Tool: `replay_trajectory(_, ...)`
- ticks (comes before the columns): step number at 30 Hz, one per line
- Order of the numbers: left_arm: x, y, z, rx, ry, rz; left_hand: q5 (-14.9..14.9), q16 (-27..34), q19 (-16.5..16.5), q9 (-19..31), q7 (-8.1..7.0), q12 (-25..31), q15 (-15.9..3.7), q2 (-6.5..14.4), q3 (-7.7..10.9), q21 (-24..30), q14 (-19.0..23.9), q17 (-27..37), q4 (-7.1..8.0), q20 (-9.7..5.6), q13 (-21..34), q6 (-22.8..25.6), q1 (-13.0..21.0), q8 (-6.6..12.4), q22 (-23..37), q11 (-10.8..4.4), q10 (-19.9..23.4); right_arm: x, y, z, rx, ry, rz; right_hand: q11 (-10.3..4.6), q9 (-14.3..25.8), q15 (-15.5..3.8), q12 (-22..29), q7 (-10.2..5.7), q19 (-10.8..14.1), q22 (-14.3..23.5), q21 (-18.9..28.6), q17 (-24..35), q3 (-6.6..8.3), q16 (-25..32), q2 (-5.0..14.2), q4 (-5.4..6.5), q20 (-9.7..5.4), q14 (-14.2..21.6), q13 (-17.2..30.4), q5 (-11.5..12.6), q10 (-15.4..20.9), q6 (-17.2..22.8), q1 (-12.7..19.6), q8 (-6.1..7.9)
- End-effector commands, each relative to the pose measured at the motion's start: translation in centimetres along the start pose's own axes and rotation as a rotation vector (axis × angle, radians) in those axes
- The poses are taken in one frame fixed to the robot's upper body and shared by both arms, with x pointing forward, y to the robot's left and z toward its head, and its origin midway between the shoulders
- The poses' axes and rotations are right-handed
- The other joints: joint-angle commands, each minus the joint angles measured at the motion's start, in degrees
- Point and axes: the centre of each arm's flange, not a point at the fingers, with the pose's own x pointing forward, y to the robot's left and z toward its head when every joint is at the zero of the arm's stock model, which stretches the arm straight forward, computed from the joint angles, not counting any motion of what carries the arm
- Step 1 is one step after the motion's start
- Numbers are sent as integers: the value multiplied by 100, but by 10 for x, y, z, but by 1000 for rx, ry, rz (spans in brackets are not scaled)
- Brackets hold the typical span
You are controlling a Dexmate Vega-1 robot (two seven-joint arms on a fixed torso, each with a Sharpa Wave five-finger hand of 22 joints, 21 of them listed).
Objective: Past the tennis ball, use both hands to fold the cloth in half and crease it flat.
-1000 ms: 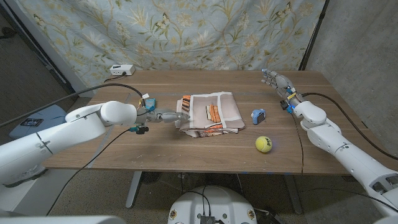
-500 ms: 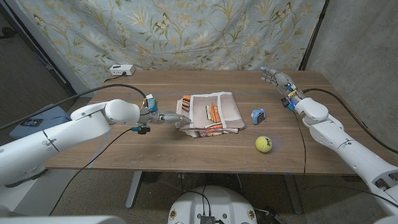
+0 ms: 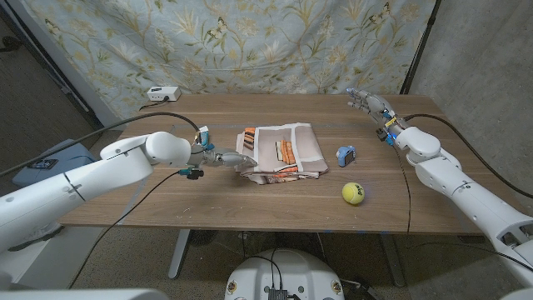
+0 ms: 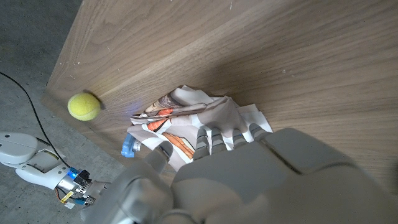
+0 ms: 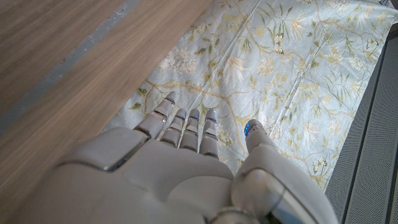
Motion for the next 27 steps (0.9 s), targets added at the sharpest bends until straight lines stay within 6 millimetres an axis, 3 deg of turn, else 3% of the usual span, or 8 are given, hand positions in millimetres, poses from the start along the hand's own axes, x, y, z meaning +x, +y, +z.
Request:
replay_trajectory(1, 1, 6, 3, 17, 15, 2, -13, 7, -770, 7, 52, 77, 76, 21, 56, 27, -260, 5, 0, -35, 16, 143, -84, 61, 17, 8, 133, 3, -2, 1, -5, -5, 8, -12, 13, 2, 23, 2, 5, 20, -17, 8, -13, 3, 15, -2, -80, 3, 4, -2, -18, -29, 46, -2)
replay_trajectory(20, 7, 18, -2, 51, 44, -47, -29, 4, -865, 15, 147, 96, 108, -9, 119, 26, -250, 9, 13, -21, 24, 648, -216, 152, 19, 25, 412, 10, 3, -2, 1, 4, 5, -5, 12, 3, 46, 27, -24, 20, -6, 6, -20, 19, 18, -3, -75, 10, 3, -2, 25, 21, 47, 21)
replay_trajectory(27, 8, 21, -1, 60, 43, -59, -34, 15, -871, 16, 141, 102, 113, -18, 121, 30, -217, 10, 15, -19, 25, 670, -237, 136, 20, 21, 470, 12, 6, 10, -112, 54, 73, 4, 13, 29, 47, 24, -80, 19, -12, -3, -22, 13, 10, -17, -67, -20, 4, -1, 36, 50, 61, 27)
